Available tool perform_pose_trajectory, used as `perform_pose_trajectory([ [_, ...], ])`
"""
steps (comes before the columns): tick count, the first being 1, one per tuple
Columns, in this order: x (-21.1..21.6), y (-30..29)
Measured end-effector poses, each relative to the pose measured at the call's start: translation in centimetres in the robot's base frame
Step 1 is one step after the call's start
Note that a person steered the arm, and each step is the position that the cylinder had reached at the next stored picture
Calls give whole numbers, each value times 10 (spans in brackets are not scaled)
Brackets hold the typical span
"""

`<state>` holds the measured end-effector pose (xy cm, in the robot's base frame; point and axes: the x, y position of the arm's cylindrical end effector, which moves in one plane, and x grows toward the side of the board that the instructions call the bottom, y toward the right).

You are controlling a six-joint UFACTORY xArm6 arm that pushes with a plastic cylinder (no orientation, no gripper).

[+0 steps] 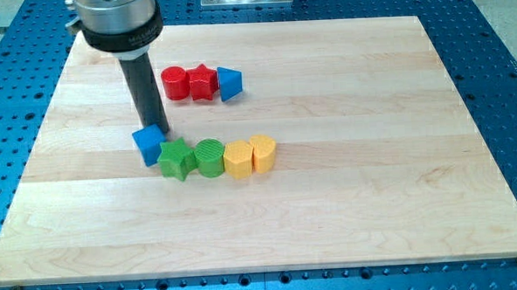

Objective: Put the blue cube to the left of the green star

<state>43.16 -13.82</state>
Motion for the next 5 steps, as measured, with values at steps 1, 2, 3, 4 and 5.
perform_pose_trajectory([
  [1, 8, -3],
  [2, 8, -15],
  [3, -5, -15],
  [4, -5, -15],
  [5, 13, 9],
])
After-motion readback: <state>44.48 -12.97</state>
